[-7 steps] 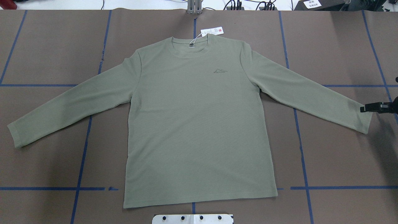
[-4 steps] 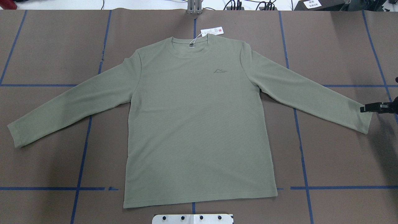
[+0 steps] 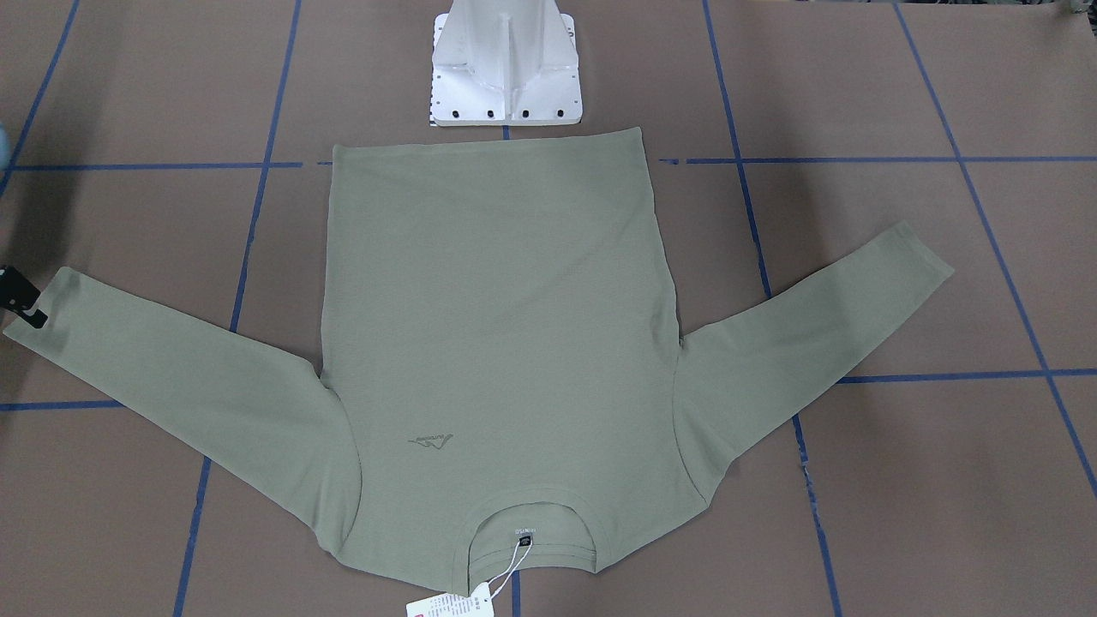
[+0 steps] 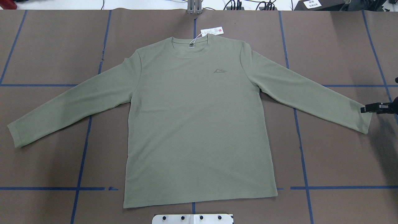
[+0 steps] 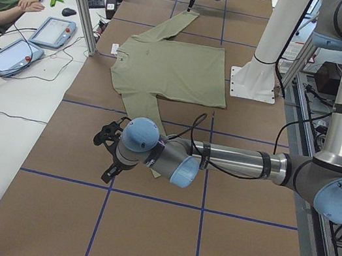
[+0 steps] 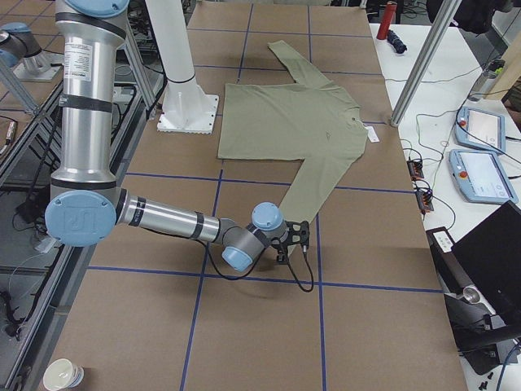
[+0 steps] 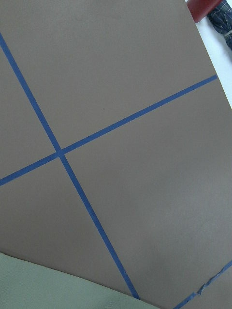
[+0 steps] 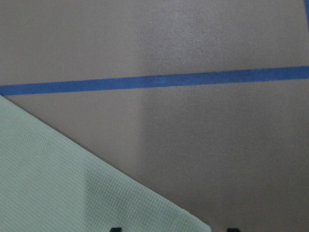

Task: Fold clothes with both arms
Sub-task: 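Lower the right gripper onto the sleeve cuff nearest it and grasp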

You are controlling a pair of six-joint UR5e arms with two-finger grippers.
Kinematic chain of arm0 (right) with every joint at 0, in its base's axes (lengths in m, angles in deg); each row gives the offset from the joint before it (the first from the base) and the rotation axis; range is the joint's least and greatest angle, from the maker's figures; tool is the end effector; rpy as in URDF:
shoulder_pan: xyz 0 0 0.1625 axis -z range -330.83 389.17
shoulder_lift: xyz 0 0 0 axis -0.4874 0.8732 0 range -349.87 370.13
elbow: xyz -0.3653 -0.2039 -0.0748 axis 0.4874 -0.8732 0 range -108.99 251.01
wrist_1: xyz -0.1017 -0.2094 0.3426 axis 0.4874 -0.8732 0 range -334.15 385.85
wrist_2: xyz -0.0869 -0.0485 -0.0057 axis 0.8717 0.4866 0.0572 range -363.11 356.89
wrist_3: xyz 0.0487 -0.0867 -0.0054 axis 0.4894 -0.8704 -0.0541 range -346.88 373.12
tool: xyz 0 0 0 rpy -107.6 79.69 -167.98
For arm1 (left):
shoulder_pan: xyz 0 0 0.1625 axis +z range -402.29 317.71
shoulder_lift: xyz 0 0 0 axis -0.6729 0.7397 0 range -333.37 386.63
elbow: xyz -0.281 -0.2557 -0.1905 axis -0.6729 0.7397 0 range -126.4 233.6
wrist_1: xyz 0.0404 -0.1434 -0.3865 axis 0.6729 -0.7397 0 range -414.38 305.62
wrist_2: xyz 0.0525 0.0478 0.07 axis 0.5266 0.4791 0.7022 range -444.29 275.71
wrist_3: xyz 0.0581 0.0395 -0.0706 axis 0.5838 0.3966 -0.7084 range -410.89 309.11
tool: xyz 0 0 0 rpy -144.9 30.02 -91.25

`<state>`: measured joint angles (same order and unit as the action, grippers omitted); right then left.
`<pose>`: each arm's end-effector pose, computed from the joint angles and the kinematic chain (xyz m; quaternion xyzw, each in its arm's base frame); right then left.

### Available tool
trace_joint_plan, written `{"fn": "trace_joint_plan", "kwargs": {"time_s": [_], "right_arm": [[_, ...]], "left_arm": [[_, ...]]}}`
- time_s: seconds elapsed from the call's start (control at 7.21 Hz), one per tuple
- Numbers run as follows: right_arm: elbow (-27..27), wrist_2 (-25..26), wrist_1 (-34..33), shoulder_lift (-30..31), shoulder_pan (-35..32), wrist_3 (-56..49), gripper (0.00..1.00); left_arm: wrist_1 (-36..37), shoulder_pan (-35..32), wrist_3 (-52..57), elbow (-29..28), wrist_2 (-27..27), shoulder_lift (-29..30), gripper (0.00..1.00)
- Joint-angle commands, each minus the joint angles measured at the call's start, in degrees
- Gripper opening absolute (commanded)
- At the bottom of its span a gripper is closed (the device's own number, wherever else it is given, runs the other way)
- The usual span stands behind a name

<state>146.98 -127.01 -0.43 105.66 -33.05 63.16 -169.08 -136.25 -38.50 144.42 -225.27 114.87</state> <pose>-0.1446 -0.4412 0.7066 0.1101 -0.4361 0.0635 0.8909 -0.0900 -0.4905 0.6109 0.2439 0.3904 0.1534 0.8744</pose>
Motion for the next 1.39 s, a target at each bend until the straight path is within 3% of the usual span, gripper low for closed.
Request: {"fn": "trace_joint_plan", "kwargs": {"time_s": [0.0,0.14,0.28,0.42,0.55,0.69,0.83,1.25], "right_arm": [[0.0,0.0,-0.1,-0.1,0.0,0.0,0.78],[0.0,0.1,-0.1,-0.2,0.0,0.1,0.78],[0.0,0.0,-0.1,-0.2,0.0,0.1,0.49],[0.0,0.1,-0.1,-0.2,0.0,0.1,0.4],[0.1,0.0,-0.1,-0.2,0.0,0.1,0.4],[0.1,0.0,-0.1,-0.2,0.0,0.1,0.29],[0.3,0.0,-0.1,-0.2,0.0,0.1,0.0],[4.8,-1.1,-1.8,0.4,-0.6,0.1,0.0]], "left_arm": [[0.0,0.0,-0.1,0.0,0.0,0.0,1.0],[0.0,0.0,0.0,0.1,0.0,0.0,1.0],[0.0,0.0,0.0,0.1,0.0,0.0,1.0],[0.0,0.0,-0.1,0.1,0.0,0.0,1.0],[0.0,0.0,0.0,0.0,0.0,0.0,1.0],[0.0,0.0,0.0,0.0,0.0,0.0,1.0],[0.0,0.0,0.0,0.0,0.0,0.0,1.0],[0.0,0.0,0.0,-0.1,0.0,0.0,1.0]]}}
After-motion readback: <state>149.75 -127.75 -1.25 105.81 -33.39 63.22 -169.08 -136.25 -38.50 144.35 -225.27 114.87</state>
